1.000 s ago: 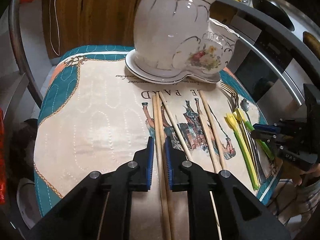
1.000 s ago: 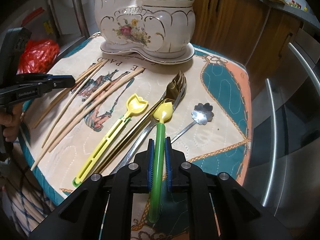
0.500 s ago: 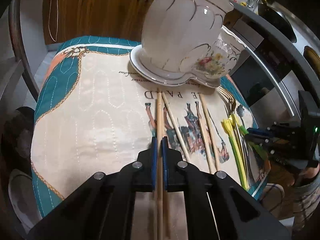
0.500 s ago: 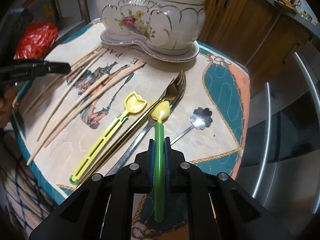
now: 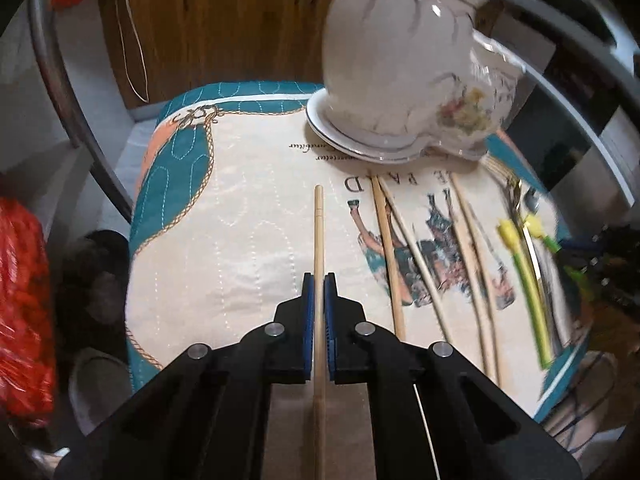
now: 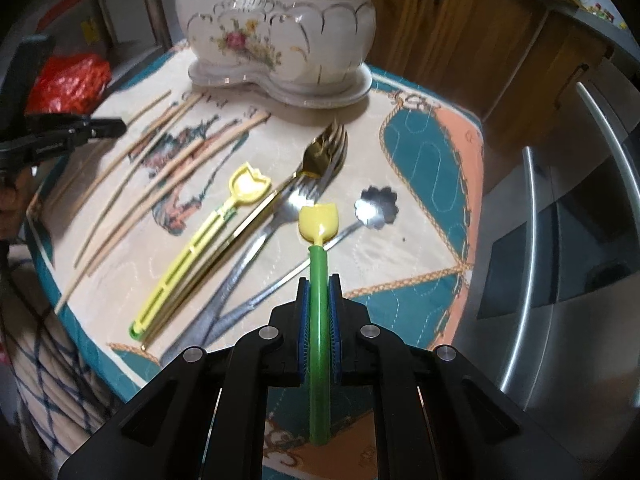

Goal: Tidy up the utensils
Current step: 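Lift the chopstick with the left tool while the right tool carries the tulip stick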

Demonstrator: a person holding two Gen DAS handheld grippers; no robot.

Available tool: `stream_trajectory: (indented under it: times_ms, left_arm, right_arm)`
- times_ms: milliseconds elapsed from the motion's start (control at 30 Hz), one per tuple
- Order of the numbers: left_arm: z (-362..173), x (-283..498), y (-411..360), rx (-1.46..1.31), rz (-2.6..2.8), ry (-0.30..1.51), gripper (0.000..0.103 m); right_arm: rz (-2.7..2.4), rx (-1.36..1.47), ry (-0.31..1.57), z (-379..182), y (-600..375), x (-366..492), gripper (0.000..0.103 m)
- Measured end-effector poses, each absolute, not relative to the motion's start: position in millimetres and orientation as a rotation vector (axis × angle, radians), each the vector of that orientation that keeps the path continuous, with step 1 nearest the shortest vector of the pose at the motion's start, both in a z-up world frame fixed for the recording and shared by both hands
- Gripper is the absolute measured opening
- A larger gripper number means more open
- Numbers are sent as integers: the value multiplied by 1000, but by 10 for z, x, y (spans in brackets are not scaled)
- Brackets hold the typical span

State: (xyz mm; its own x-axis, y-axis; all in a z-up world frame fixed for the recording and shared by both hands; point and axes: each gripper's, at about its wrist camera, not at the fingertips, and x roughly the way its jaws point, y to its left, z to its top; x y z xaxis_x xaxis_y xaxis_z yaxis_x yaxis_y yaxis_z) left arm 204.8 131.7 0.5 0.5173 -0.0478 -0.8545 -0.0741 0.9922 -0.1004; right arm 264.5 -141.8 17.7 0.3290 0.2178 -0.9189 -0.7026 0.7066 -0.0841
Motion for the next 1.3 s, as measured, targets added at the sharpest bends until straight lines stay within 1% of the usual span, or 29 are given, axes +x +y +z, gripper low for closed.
stream_trajectory:
  times_ms: [167, 267, 467, 667, 700, 867, 967, 1167, 1300]
  left_arm:
    - [31, 2083, 1233, -24, 13, 1095, 6]
    - [60, 2137, 1204, 42, -22, 1178, 7]
    - [65, 2249, 1153, 119, -51, 1285, 7]
    - [79, 2330, 1049, 191, -52, 1349, 7]
    - [86, 2329, 1038, 195, -51, 1338, 5]
    - [204, 2204, 1038, 120, -48, 1213, 4]
    - [436, 2048, 1156, 22, -49, 1078, 4]
    - [933, 1740, 1362, -171, -73, 760, 4]
    - [1150, 1710, 1392, -259, -81, 572, 4]
  right_arm:
    - [663, -595, 1155, 141, -1339, 2701, 10]
    - [675, -652, 1212, 131, -1250, 2766, 11]
    - [698, -740, 1297, 116, -1106, 2853, 11]
    - [698, -767, 1282, 140, -1057, 2778, 10]
    - [707, -747, 1273, 165, -1078, 2783, 10]
    - [740, -619, 1188, 435, -1227, 2769, 10]
    - [764, -543, 1124, 603, -1331, 2768, 10]
    - [824, -288, 894, 1132, -1510, 2774, 10]
    - [833, -146, 749, 1328, -1520, 2821, 10]
